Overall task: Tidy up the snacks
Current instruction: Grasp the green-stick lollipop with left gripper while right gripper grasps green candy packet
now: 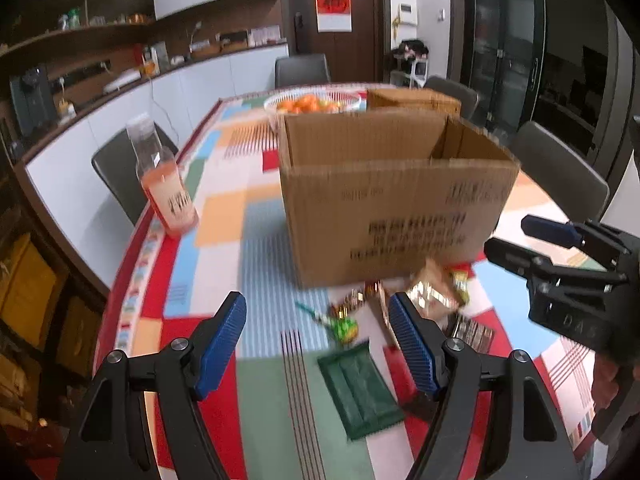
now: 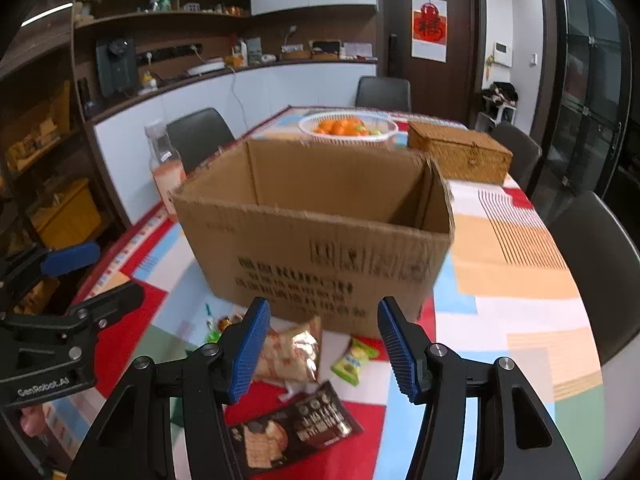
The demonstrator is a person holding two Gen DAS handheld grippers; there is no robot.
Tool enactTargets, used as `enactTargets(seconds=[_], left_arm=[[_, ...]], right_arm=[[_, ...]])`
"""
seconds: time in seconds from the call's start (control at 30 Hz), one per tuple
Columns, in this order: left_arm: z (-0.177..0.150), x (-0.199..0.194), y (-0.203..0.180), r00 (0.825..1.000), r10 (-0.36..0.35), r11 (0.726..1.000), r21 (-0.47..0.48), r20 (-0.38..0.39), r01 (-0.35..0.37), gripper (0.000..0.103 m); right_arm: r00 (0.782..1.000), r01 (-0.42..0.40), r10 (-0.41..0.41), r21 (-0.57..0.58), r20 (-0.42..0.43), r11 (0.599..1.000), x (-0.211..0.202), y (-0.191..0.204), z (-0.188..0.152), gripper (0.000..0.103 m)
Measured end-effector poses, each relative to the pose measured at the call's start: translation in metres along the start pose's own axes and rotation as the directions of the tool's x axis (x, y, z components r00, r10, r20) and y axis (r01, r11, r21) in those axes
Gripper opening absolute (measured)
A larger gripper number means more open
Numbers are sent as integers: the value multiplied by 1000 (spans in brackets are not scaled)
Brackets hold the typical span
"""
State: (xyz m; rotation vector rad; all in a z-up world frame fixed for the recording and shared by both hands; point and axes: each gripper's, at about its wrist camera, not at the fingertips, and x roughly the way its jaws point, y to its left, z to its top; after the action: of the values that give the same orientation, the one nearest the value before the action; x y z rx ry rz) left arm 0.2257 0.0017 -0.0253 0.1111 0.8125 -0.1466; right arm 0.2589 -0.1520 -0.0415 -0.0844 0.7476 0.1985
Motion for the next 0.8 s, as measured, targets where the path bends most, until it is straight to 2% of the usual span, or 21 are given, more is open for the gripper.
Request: enactTargets(seconds=[0.1,0.33,0.6,0.73,0.8], left_arm=[[-10,11,-3,999,-11,1000,-5,-46,10,73],[-22,31,-13,995,-16,1000,8,-100,17,73],[-26,52,-15,993,-1,1000,22,-119,4,73],[-29,66,-11,991,-6,1000,11,-132,7,72],[-29,72,-10,991,-11,1000,7,-132,12,69]], right_arm=[[999,8,-8,4,-37,1000,6,-2,-11,57],[994,61,-59,26,-95,998,18,-14,-31,57],[985,99,-89,61,-150,993,38,-28,-40,57],[981,92,-78,73,-179,993,52,-27,-42,57],[980,86,-71,71,-185,994,56,-25,-42,57]])
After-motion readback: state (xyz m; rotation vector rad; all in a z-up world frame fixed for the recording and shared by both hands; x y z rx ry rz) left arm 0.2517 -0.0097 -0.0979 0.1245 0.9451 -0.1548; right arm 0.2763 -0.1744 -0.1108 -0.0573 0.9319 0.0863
